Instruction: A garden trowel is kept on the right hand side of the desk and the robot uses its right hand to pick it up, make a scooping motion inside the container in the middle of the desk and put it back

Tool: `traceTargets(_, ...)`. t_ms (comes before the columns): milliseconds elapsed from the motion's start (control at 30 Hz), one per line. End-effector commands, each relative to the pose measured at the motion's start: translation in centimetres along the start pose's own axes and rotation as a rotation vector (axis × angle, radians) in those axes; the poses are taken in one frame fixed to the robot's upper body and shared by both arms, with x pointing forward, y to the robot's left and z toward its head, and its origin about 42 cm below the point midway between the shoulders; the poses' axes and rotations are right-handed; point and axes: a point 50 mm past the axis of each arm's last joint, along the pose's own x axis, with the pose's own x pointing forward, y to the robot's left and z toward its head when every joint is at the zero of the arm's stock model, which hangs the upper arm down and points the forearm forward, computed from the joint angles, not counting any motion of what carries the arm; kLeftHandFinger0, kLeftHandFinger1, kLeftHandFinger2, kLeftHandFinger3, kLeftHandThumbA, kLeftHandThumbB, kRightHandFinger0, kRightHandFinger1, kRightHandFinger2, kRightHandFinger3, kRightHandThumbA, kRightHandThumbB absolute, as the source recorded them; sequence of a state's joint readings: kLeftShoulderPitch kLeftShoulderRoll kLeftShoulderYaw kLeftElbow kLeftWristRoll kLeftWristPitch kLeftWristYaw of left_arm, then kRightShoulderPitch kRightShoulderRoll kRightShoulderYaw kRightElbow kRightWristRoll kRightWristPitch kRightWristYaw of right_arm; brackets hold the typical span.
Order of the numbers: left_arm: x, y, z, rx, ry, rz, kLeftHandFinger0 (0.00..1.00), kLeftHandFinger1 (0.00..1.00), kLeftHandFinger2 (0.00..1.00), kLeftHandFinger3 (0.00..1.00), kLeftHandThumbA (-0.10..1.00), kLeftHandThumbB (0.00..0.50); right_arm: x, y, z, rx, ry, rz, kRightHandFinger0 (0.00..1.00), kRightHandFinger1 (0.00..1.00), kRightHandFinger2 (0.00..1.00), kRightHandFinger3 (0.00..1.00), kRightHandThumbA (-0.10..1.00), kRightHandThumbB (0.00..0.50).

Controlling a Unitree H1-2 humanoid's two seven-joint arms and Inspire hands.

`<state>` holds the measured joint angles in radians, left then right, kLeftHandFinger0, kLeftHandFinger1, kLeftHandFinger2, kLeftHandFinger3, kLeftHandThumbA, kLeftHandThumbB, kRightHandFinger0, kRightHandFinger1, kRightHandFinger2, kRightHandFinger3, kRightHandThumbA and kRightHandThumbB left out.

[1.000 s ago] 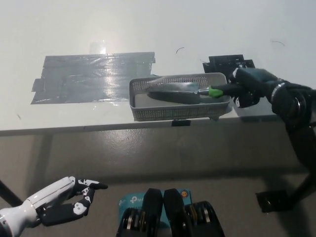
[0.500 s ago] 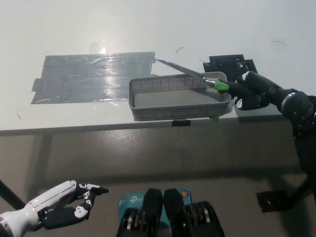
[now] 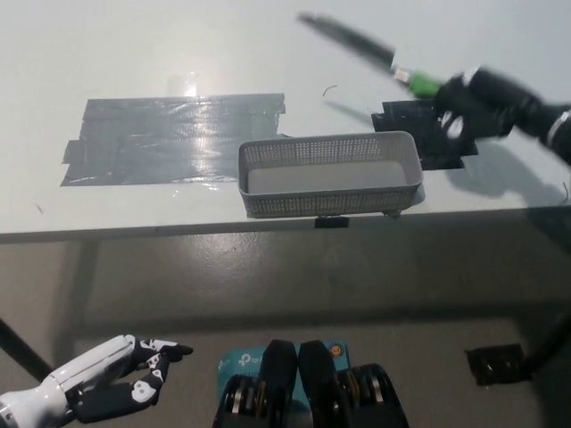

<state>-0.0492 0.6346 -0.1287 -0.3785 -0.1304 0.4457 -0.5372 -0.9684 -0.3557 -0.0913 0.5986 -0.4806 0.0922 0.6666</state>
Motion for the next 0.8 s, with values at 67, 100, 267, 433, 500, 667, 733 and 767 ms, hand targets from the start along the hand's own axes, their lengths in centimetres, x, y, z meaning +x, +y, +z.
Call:
traceTargets(67,-1.5,0.9,0.3,0.04,-0.003,0.029,1.0,0.92,0.88,1.0,1.0,0.455,-2.5,-9.1,3.5,-0.047,-0.111,-0.193,0.0,0.04,0.24,0.02,-0.1,0.164)
traceTargets(100,-1.5,0.9,0.2,0.034,-0.003,0.028,1.0,0.92,0.88,1.0,1.0,0.455,-2.9,-9.6,2.8,-0.06,-0.102,-0.206,0.0,0.04,0.24,0.01,-0.1,0.162)
traceTargets(267,-1.6,0.8,0.0,0.034,0.002,0.033,1.0,0.94,0.88,1.0,1.0,0.46,-2.9,-9.8,0.1,-0.055,-0.039,-0.233,0.0,0.0,0.16,0.0,-0.1,0.17)
traceTargets(433,-1.7,0.8,0.1,0.033,-0.003,0.036,1.0,0.93,0.87,1.0,1.0,0.466,-2.2,-7.5,-2.7,-0.152,0.07,-0.23,0.0,0.09,0.27,0.07,-0.1,0.15)
traceTargets(500,-1.6,0.9,0.1,0.034,-0.001,0.033,1.0,0.93,0.87,1.0,1.0,0.477,-1.8,-6.3,-3.8,-0.196,0.101,-0.216,0.0,0.14,0.29,0.06,-0.1,0.111)
traceTargets(667,-1.4,1.1,0.4,0.044,-0.009,0.035,1.0,0.96,0.87,1.0,1.0,0.494,0.0,-1.2,-6.7,-0.352,0.167,-0.124,0.0,0.31,0.43,0.15,-0.1,0.069)
traceTargets(733,-1.4,1.1,0.5,0.044,-0.011,0.037,1.0,0.95,0.87,1.0,1.0,0.486,0.4,-0.4,-6.9,-0.366,0.171,-0.114,0.0,0.29,0.41,0.14,-0.1,0.063)
traceTargets(767,-1.5,1.1,0.5,0.045,-0.015,0.039,1.0,0.95,0.87,1.0,1.0,0.485,0.8,0.8,-7.0,-0.383,0.177,-0.098,0.0,0.29,0.41,0.14,-0.1,0.062)
